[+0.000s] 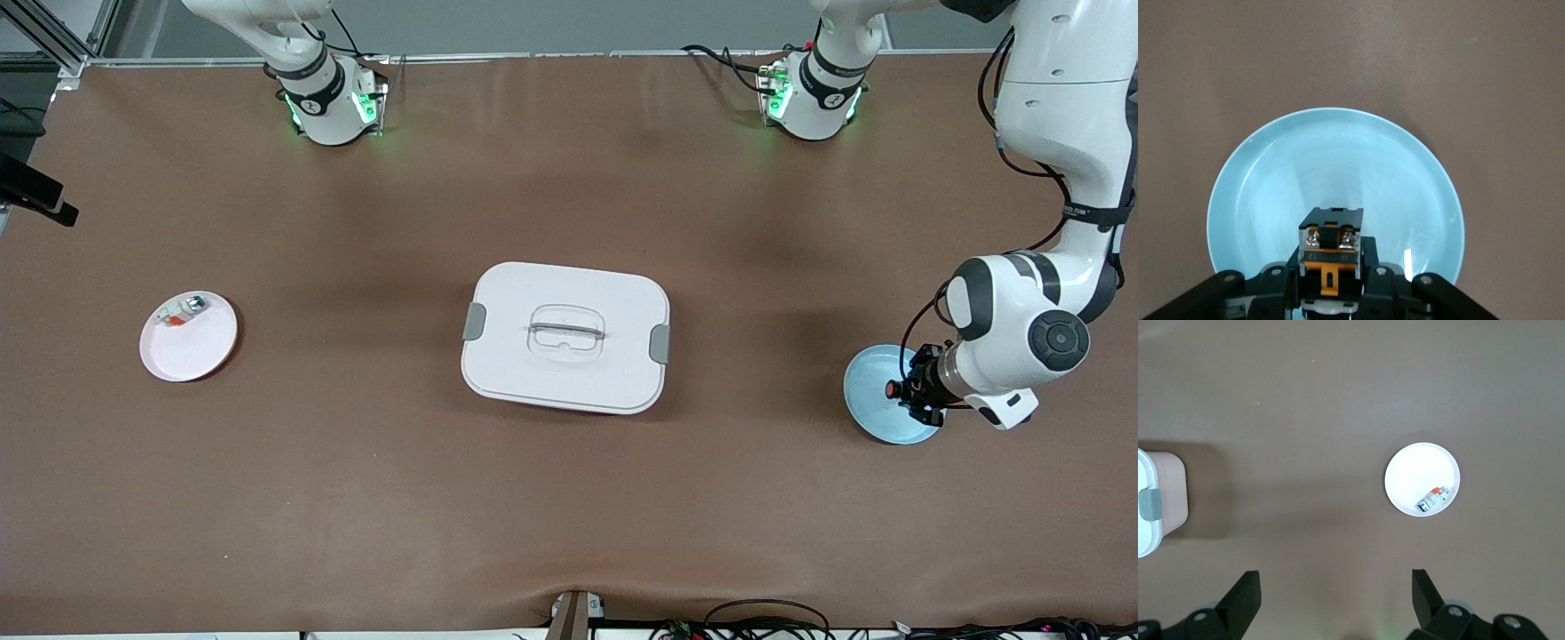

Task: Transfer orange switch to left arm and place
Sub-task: 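Open the left gripper to release the switch on the blue plate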

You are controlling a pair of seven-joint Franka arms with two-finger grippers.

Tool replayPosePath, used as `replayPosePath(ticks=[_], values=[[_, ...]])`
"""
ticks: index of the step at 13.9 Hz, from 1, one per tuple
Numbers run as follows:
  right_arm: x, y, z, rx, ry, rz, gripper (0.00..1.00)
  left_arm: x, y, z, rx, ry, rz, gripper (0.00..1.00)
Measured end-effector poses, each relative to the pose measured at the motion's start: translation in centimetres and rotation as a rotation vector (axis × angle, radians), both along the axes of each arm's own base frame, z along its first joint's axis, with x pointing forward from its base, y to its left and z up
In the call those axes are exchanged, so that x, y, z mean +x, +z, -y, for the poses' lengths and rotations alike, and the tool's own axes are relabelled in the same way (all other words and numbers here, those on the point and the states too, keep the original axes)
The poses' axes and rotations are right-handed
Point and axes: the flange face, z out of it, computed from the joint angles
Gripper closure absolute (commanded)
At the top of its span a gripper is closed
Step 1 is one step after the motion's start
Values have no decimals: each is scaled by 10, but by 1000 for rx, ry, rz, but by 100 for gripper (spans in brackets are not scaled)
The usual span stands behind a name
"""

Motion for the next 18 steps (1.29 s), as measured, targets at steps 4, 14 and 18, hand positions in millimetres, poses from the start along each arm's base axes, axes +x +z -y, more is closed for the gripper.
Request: replayPosePath(ticks=[4,14,18], values=[[-2,3,2,0,14,5,0,-5,-20,-12,-2,18,-30,100],[-3,5,5,1,48,16,0,-8,-31,-19,-4,29,-47,86],[-3,6,5,0,49,19,0,-5,-29,-19,-4,26,-37,16]])
